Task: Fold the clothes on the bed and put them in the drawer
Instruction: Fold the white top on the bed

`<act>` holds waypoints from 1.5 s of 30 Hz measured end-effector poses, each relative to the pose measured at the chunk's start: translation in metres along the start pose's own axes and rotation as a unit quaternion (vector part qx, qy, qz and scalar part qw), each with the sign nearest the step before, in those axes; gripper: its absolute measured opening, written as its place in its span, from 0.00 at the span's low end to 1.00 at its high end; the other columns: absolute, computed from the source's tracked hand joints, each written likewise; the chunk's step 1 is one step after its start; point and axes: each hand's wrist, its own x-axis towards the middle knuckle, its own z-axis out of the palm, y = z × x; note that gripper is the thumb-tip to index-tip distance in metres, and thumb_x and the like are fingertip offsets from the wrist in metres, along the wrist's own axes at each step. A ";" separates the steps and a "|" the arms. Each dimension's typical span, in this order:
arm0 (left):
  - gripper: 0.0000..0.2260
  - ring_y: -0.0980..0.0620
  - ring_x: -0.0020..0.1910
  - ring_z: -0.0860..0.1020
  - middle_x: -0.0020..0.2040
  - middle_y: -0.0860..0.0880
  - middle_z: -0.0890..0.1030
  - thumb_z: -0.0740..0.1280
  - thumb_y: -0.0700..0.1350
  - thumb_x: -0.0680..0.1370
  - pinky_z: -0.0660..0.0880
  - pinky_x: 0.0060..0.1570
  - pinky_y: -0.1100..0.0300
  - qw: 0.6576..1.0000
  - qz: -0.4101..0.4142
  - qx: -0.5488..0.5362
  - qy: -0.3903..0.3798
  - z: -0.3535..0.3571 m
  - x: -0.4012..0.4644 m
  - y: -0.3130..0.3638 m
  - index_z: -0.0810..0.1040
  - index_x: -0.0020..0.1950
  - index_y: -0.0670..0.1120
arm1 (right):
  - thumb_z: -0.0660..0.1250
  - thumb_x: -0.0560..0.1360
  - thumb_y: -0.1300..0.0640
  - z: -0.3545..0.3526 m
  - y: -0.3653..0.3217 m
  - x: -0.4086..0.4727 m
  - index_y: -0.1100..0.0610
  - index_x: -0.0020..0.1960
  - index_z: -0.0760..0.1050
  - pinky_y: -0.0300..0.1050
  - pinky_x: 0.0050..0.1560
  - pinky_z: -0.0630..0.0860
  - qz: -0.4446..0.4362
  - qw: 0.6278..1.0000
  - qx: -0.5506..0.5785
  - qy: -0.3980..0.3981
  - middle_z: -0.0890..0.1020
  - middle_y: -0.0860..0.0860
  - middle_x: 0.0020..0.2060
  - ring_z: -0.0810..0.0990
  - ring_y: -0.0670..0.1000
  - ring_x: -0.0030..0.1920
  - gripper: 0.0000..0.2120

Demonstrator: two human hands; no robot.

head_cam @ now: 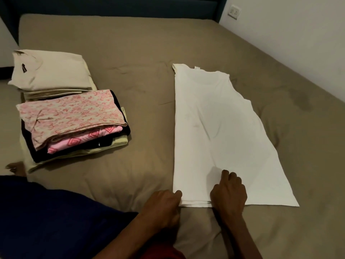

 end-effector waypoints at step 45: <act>0.43 0.53 0.83 0.43 0.84 0.49 0.49 0.53 0.76 0.77 0.44 0.80 0.47 0.979 -0.040 -0.055 0.192 -0.054 0.277 -0.152 0.50 0.84 0.52 | 0.46 0.84 0.34 0.148 -0.114 0.373 0.56 0.85 0.45 0.52 0.82 0.45 -0.167 0.956 0.142 -0.195 0.46 0.52 0.84 0.45 0.49 0.83 0.38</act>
